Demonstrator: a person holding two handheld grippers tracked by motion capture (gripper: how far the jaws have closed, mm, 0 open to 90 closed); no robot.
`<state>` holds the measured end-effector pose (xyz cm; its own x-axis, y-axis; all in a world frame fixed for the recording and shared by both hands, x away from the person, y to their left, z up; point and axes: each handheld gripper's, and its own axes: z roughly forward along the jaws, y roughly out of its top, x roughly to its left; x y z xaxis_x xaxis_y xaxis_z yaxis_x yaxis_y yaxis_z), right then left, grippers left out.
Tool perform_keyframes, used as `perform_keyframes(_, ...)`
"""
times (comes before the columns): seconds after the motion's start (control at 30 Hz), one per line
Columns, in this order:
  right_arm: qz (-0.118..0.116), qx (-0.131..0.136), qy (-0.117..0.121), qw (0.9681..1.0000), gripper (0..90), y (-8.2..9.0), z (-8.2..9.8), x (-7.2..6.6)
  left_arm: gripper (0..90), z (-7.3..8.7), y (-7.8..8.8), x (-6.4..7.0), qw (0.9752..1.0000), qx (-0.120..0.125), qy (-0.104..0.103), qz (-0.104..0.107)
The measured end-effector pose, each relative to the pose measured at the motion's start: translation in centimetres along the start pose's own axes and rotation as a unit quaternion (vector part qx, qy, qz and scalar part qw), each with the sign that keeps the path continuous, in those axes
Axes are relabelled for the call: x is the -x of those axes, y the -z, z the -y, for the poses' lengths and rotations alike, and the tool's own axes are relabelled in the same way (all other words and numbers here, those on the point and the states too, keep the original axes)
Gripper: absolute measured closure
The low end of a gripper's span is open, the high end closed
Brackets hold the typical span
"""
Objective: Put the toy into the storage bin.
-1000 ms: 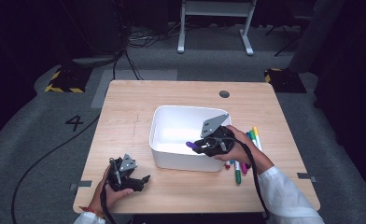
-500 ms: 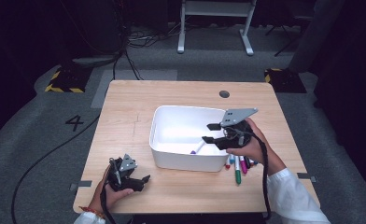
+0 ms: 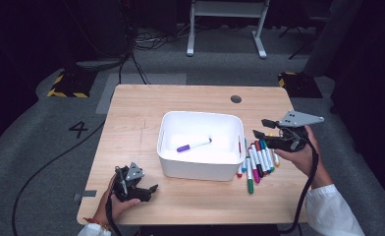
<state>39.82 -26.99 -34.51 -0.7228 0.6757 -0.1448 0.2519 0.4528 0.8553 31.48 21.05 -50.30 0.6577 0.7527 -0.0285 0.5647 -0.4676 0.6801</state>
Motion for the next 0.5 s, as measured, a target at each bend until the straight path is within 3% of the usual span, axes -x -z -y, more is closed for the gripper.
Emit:
perform_keyframes(0.03,0.008,-0.005,-0.013,0.9999,48.5,0.0,0.8,0.7,14.7,0.0,0.0,0.0,1.0000,0.000,0.000,0.000)
perform_keyframes(0.07,0.031,-0.016,-0.031,0.9989,48.5,-0.1,2.4,2.0,14.7,0.0,0.0,0.0,1.0000,0.000,0.000,0.000)
perform_keyframes(0.13,0.046,-0.029,-0.049,0.9973,48.5,-0.4,3.9,3.1,14.7,0.0,0.0,0.0,1.0000,0.000,0.000,0.000)
perform_keyframes(0.3,0.076,-0.057,-0.064,0.9934,48.8,-1.2,6.2,4.5,14.7,0.0,0.0,0.0,1.0000,0.000,0.000,0.000)
perform_keyframes(0.37,0.091,-0.072,-0.079,0.9901,49.0,-2.0,7.5,5.3,14.7,0.0,0.0,0.0,1.0000,0.000,0.000,0.000)
perform_keyframes(0.5,0.099,-0.085,-0.090,0.9874,49.4,-2.7,8.4,6.1,14.7,0.0,0.0,0.0,1.0000,0.000,0.000,0.000)
